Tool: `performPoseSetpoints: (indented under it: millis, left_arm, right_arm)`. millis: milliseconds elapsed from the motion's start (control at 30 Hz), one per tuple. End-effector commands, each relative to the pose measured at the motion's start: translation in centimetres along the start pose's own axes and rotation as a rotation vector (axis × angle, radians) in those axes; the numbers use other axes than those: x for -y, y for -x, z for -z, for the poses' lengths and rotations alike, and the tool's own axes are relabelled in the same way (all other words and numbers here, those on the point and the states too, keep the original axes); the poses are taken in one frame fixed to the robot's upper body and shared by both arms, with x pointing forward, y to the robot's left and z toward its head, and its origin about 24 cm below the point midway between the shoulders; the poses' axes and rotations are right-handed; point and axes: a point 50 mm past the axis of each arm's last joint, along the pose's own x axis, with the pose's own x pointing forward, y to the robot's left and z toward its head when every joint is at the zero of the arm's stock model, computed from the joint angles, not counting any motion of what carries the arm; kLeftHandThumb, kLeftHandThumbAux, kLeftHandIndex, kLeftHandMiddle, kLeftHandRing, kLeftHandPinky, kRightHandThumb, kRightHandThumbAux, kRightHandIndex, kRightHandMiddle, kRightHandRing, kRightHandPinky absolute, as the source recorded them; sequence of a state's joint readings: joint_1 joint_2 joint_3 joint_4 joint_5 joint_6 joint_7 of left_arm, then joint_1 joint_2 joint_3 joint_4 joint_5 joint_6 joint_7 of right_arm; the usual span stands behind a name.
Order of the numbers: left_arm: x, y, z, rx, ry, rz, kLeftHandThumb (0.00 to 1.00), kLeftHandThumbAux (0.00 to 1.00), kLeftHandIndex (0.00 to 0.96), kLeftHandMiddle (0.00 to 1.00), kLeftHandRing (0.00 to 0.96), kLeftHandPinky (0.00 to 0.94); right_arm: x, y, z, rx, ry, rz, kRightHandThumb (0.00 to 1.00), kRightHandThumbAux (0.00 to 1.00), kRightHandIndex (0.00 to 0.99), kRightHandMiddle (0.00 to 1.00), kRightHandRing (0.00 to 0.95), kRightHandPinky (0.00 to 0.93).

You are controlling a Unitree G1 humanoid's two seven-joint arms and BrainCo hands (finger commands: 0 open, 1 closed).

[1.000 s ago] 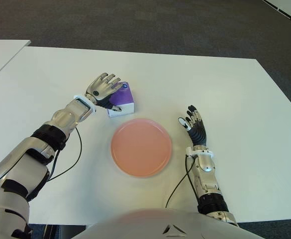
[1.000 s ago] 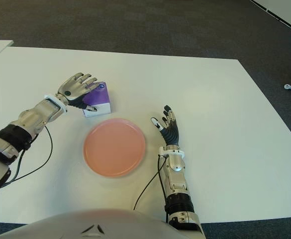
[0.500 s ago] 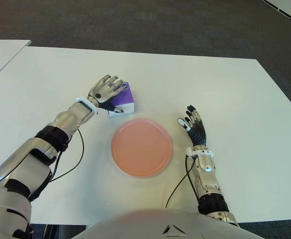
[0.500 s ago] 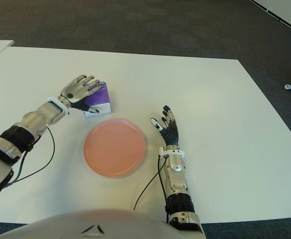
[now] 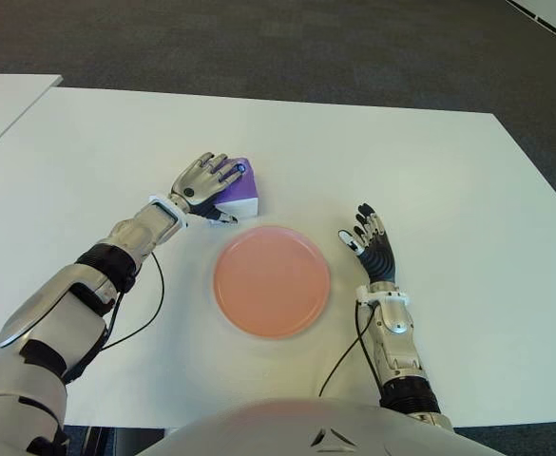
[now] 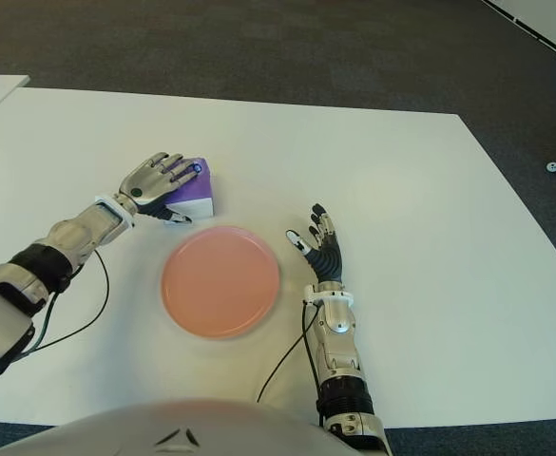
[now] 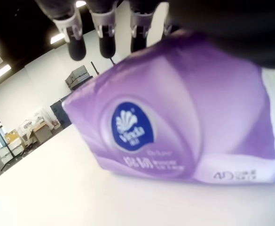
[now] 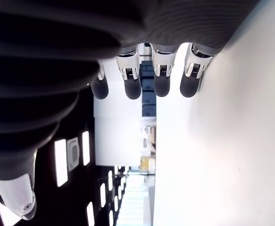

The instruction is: Put the tissue paper into the plate.

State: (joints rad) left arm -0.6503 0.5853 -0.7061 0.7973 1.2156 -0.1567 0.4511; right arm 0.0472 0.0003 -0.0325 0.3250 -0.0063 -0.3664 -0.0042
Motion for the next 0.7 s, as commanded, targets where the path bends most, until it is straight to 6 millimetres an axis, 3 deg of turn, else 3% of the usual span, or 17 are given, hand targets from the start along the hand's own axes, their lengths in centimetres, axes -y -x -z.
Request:
performPoseSetpoints:
  millis: [33, 700]
  left_arm:
    - [1.2, 0.4, -1.3, 0.047, 0.029, 0.06, 0.026, 0.177, 0.0, 0.0, 0.0, 0.0]
    - [2.7, 0.6, -2.1, 0.039, 0.043, 0.13, 0.023, 0.171, 0.0, 0.0, 0.0, 0.0]
  right_arm:
    - [0.5, 4.9, 5.8, -0.356, 0.001, 0.021, 0.063, 0.631, 0.0, 0.0, 0.0, 0.0]
    - [0.5, 5.1, 5.8, -0.364, -0.001, 0.021, 0.057, 0.644, 0.0, 0.0, 0.0, 0.0]
